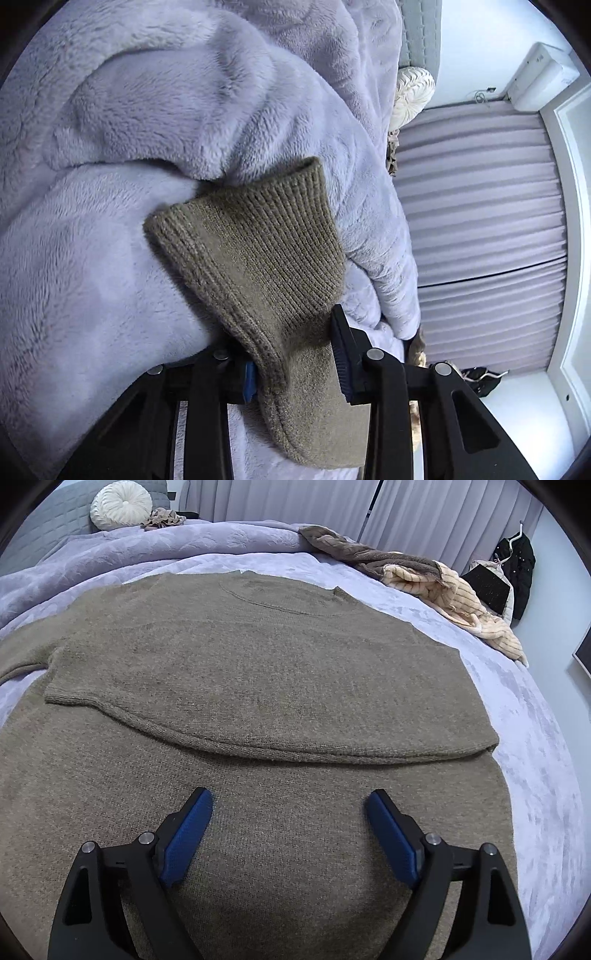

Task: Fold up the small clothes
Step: 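Grasp the other sleeve cuff with the left gripper, then carry the held sleeve across the sweater body with the left gripper, then lower the sleeve onto the body and open the left gripper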

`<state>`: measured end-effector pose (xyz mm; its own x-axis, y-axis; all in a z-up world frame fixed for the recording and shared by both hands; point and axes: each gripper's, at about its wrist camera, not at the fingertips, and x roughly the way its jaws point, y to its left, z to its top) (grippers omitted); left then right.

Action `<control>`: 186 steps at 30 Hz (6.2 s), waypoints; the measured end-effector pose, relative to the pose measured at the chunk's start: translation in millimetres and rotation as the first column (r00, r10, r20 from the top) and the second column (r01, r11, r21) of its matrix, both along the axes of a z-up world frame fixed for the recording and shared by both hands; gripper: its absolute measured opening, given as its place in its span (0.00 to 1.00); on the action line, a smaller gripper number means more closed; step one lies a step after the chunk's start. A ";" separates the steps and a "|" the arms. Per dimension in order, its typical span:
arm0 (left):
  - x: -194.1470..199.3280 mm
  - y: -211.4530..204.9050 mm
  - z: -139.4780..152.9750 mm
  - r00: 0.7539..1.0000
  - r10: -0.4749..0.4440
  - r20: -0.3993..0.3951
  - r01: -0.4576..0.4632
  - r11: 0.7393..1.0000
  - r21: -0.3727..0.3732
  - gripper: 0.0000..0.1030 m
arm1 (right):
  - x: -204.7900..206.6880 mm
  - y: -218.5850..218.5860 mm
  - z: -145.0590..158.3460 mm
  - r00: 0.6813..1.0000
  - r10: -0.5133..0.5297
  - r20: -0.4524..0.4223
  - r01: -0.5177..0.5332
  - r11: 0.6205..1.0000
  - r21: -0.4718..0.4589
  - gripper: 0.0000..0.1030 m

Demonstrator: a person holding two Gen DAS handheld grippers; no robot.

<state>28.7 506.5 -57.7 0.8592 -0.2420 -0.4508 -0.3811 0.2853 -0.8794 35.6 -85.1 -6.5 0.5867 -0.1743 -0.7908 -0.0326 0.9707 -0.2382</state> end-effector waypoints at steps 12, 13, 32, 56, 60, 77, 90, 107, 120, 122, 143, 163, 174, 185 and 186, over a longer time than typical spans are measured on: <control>-25.9 14.7 -6.8 0.998 0.055 -0.039 -0.056 0.998 -0.027 0.08 | -1.4 1.5 0.7 1.000 -0.002 0.003 0.002 1.000 -0.010 0.86; -25.7 16.4 -8.2 0.998 0.054 -0.039 -0.056 0.998 -0.037 0.08 | -1.4 1.3 0.8 1.000 -0.002 0.003 0.002 1.000 -0.009 0.86; 20.4 -71.2 134.9 0.931 -0.036 -0.362 0.247 0.793 0.557 0.08 | 2.3 -2.7 0.8 1.000 -0.003 -0.012 0.003 1.000 0.019 0.86; 126.3 -318.8 134.5 0.783 -0.107 -0.612 0.566 0.530 0.631 0.08 | -8.3 -16.9 16.2 0.996 0.061 -0.069 -0.055 0.995 0.087 0.86; 130.1 -338.3 133.5 0.775 -0.114 -0.622 0.581 0.518 0.628 0.08 | -25.5 -23.3 22.5 0.993 0.103 -0.055 -0.101 0.994 0.048 0.86; 142.8 -420.0 134.8 0.749 -0.146 -0.647 0.639 0.420 0.645 0.08 | -38.8 -46.4 4.7 0.994 0.111 -0.006 -0.110 0.992 0.068 0.89; 140.3 -504.7 134.6 0.713 -0.236 -0.660 0.699 0.305 0.647 0.08 | -37.6 -51.9 3.8 0.994 0.109 0.008 -0.109 0.988 0.113 0.89; 125.2 -616.8 156.7 0.668 -0.382 -0.639 0.724 0.135 0.676 0.08 | -38.1 -100.6 58.2 0.999 0.014 0.029 -0.021 0.966 0.256 0.90; 114.6 -686.2 150.6 0.610 -0.442 -0.658 0.742 0.028 0.669 0.08 | -47.0 -119.2 59.7 1.000 -0.012 0.018 0.007 0.968 0.251 0.90; 113.6 -693.7 148.8 0.602 -0.450 -0.660 0.745 0.018 0.667 0.08 | -49.6 -121.7 60.7 1.000 -0.012 0.023 0.006 0.969 0.246 0.90; 112.7 -751.7 109.0 0.473 -0.495 -0.729 0.813 -0.075 0.578 0.08 | -61.0 -135.8 52.7 0.999 -0.044 -0.001 0.043 0.971 0.235 0.90; 114.9 -745.0 108.8 0.394 -0.535 -0.747 0.866 -0.055 0.497 0.08 | -83.7 -124.9 54.3 0.999 -0.047 -0.006 0.047 0.976 0.210 0.90; 109.7 -745.6 107.0 0.342 -0.593 -0.729 0.837 -0.160 0.523 0.08 | -95.4 -123.7 56.2 0.998 -0.056 -0.008 0.056 0.975 0.214 0.90; 82.9 -750.7 150.4 0.426 -0.634 -0.645 0.712 -0.205 0.672 0.98 | -99.9 -130.3 60.7 0.997 -0.083 -0.001 0.081 0.968 0.239 0.90; 84.0 -749.5 153.6 0.389 -0.671 -0.631 0.738 -0.183 0.649 0.98 | -100.9 -130.2 61.1 0.996 -0.085 0.000 0.082 0.967 0.241 0.90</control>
<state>112.7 -243.0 95.9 0.4041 -0.2079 -0.8908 0.5467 0.8357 0.0529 -65.3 -215.3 54.6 0.5867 -0.0281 -0.8093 0.0521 0.9986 0.0031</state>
